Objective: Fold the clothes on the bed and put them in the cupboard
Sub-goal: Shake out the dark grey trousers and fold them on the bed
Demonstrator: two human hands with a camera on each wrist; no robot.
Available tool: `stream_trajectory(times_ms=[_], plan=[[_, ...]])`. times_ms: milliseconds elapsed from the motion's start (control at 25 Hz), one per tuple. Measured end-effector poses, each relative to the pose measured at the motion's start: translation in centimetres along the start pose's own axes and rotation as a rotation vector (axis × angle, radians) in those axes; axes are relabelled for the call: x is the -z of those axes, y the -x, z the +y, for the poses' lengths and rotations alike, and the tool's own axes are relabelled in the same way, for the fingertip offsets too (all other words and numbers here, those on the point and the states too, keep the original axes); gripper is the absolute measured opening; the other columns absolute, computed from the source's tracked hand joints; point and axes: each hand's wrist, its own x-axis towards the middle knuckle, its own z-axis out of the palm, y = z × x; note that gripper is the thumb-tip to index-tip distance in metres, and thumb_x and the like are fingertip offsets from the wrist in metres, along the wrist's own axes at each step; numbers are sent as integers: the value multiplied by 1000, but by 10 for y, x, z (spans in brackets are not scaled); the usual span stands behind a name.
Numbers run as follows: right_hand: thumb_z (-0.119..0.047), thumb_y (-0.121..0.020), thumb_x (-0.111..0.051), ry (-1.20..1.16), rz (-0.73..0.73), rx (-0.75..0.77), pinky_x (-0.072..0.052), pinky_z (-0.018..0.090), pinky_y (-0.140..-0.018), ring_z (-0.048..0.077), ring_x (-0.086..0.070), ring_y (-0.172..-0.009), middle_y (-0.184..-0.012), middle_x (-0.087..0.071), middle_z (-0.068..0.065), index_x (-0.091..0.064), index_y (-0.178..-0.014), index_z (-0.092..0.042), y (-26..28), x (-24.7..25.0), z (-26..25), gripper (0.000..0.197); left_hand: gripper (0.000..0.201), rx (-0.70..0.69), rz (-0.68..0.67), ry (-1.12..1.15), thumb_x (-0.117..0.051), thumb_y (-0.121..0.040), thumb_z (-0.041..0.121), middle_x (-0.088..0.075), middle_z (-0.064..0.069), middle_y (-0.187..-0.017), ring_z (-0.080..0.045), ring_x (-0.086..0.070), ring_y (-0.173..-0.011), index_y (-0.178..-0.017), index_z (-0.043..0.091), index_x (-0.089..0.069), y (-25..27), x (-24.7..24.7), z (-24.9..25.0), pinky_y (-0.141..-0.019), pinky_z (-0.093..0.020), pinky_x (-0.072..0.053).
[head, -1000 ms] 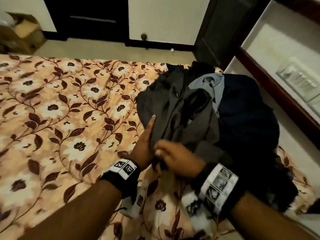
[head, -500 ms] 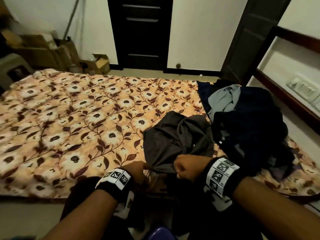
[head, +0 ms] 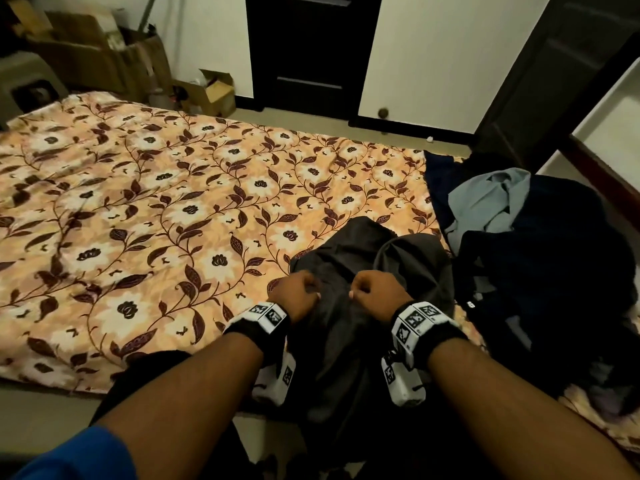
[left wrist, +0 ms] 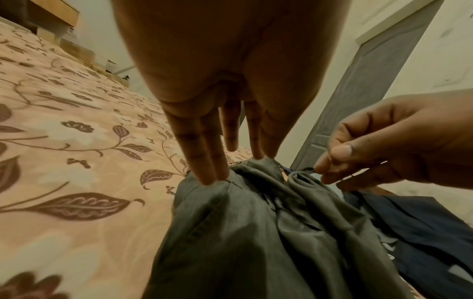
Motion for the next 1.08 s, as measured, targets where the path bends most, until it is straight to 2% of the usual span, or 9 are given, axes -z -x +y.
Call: stream_trajectory(times_ms=[120, 240, 360, 440, 600, 720, 800, 880, 1080], plan=[[-19, -91, -62, 14, -148, -7, -24, 26, -112, 24, -36, -137, -148, -42, 9, -63, -125, -14, -44, -14, 24, 34, 60, -29, -126, -31, -58, -89, 21, -35, -8, -151, -31, -43, -133, -146, 14, -38, -53, -7, -4, -107, -34, -37], [-30, -92, -59, 298, -310, -96, -32, 35, -110, 31, -38, -136, -155, -28, 10, -58, -132, -21, -71, -18, 52, 41, 94, -8, -209, -112, -60, -75, 44, -35, -18, -147, -35, -36, -136, -152, 12, -17, -78, -10, -27, -113, -42, -32], [-33, -93, -55, 317, -235, -241, -49, 32, -85, 31, -62, -102, -118, -65, 12, -70, -112, -14, -69, -8, 64, 30, 63, -2, -167, -241, -65, -87, 45, -45, -10, -130, -30, -51, -118, -138, 16, -44, -63, 0, -35, -98, -37, -45], [-26, -91, -60, 205, -93, -273, -50, 31, -83, 29, -64, -96, -107, -70, 10, -74, -100, -13, -56, 9, 63, 21, 34, -51, 34, -143, -65, -90, 38, -52, -3, -106, -25, -56, -101, -114, 15, -61, -37, 18, -31, -85, -33, -46], [-7, -84, -69, -408, 461, -63, -48, 21, -86, 10, -65, -93, -96, -72, 0, -74, -95, -12, 20, 47, 25, 13, 4, 42, 441, 154, -66, -88, 19, -65, 3, -86, -21, -62, -86, -86, 22, -63, 27, 72, -47, -72, -30, -45], [5, -88, -58, -670, 462, 28, -48, 15, -92, 1, -60, -104, -110, -66, -6, -68, -110, -16, 48, 40, 0, 32, 28, 216, 114, 210, -59, -88, 23, -68, 4, -102, -22, -70, -79, -113, 35, -56, 50, 72, -43, -67, -34, -58], [4, -87, -50, -486, 296, -89, -44, 27, -104, 13, -58, -113, -120, -58, 3, -63, -120, -24, 44, 17, -1, 45, 31, 273, -126, 59, -63, -87, 40, -67, 0, -107, -24, -71, -80, -116, 34, -55, 54, 51, -32, -64, -31, -56], [-12, -90, -50, -165, 136, -259, -39, 37, -108, 29, -56, -114, -127, -46, 11, -59, -128, -22, 44, 3, -2, 40, 43, 287, -169, -175, -65, -83, 51, -67, -7, -113, -26, -66, -96, -113, 20, -62, 56, 33, -27, -77, -31, -51], [-36, -85, -68, 263, -106, -294, -47, 46, -94, 40, -53, -116, -137, -35, 13, -32, -139, -21, 64, -4, -26, 67, 24, 271, -268, -326, -51, -94, 16, -65, -17, -116, -33, -64, -104, -111, 4, -64, 84, 30, -16, -78, -34, -49]])
